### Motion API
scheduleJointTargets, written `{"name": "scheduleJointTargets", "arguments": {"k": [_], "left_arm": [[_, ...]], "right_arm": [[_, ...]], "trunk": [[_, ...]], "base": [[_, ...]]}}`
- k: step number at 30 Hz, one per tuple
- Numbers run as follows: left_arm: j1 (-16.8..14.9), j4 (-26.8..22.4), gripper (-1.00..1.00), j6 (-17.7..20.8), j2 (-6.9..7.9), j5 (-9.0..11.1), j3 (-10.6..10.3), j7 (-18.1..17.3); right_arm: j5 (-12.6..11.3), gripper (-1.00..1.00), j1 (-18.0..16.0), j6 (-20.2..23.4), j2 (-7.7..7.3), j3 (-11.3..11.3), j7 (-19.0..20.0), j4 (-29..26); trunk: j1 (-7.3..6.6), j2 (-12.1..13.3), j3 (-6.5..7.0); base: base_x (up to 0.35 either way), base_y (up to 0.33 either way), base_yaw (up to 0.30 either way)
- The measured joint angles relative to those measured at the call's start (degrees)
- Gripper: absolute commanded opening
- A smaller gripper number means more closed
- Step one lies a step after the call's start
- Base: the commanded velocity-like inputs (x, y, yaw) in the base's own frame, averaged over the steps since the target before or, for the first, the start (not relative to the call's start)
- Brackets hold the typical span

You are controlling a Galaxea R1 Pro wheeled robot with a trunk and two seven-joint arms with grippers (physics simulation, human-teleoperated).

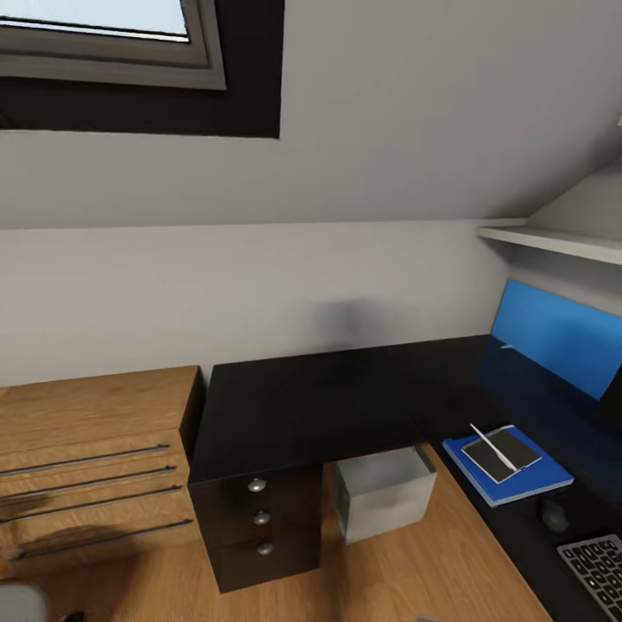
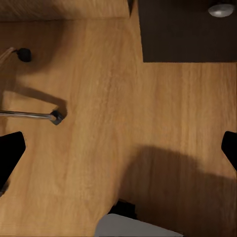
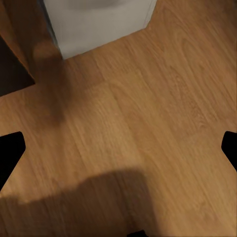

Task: In the bedroom, organize the workspace by keeping the computer under the desk, ensuring the monitor is on the desk, placing the keyboard on the desk next to the monitor, placing the mouse on the desk next to the keyboard, moving the folder from the swivel chair onto the desk next to the mouse, stacking the notebook on top of the folder with the pen on top of the notebook, and positioning the swivel chair next to the desk.

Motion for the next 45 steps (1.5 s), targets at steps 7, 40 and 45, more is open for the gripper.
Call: {"name": "scheduleJointTargets", "arguments": {"k": [7,40,45], "left_arm": [[-0.01,1.60,1.00,4.09,0.00,0.45,2.25,-4.37],[-0.18,7.37,1.00,-0.28,-1.33,0.09,12.80,-17.66],[-0.19,7.46,1.00,-0.15,-0.98,0.19,13.00,-17.59]], "right_arm": [[-0.28,1.00,-0.13,-4.35,-0.20,-0.17,0.16,2.43],[0.71,1.00,-0.17,-20.51,-2.48,0.05,8.66,11.80],[0.75,1.00,-0.18,-20.62,-2.44,0.05,8.67,11.78]], "trunk": [[-1.54,2.81,1.03],[-8.76,16.08,6.61],[-9.87,18.09,7.52]], "base": [[-0.003,-0.002,0.256],[-0.077,0.000,0.071],[-0.341,0.000,0.217]]}}
